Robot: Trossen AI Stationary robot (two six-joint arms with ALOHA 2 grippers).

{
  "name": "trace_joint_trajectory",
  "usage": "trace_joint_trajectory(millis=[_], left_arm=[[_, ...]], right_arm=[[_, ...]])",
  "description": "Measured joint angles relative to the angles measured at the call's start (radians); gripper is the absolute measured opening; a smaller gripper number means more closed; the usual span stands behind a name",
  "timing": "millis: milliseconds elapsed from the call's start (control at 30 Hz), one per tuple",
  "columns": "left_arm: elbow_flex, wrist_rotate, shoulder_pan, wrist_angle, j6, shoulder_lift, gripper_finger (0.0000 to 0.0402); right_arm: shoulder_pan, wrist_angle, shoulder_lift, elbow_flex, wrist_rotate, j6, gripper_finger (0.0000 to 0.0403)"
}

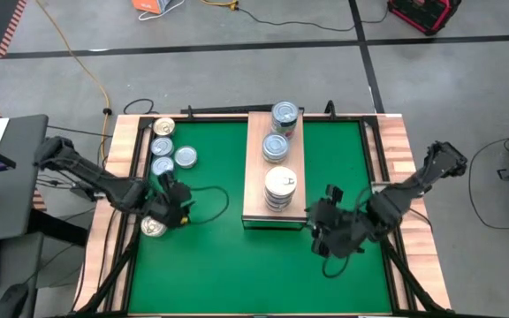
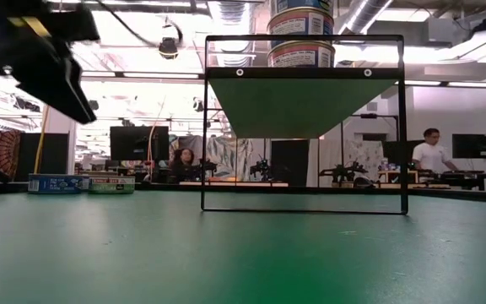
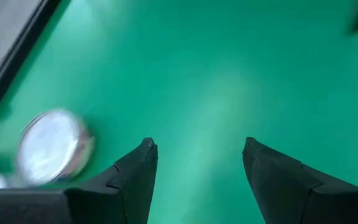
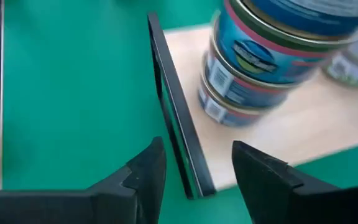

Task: Stack canned seafood by type on shelf
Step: Stack the blue tuna can on top of the blue tuna can on the shelf

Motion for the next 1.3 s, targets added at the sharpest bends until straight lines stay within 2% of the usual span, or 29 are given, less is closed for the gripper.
trace_joint_trajectory(millis=[167,267,500,700,933,1200,1300], left_arm=[[-0.001,0.102,0.202,-0.051,0.083,0.000,0.0214],[-0.001,0.174,0.332,-0.069,0.160,0.000,0.0211],[-0.001,0.204,0.546,-0.098,0.234,0.000,0.0210],[-0.001,0.244,0.654,-0.100,0.220,0.046,0.0210],[0.008,0.252,0.743,-0.120,0.247,0.206,0.0210],[0.074,0.149,0.769,-0.246,0.238,0.277,0.0210],[0.071,0.195,0.790,-0.238,0.239,0.277,0.0210]], right_arm=[[0.057,0.154,0.003,-0.106,0.199,-0.001,0.0200],[0.055,0.194,0.003,-0.128,0.249,-0.007,0.0195],[0.057,0.194,0.002,-0.128,0.311,-0.094,0.0187],[0.057,0.193,0.002,-0.128,0.350,-0.155,0.0182],[0.057,0.185,0.001,-0.128,0.355,-0.156,0.0180],[0.057,0.180,0.001,-0.128,0.354,-0.150,0.0180],[0.057,0.180,0.001,-0.128,0.354,-0.147,0.0179]])
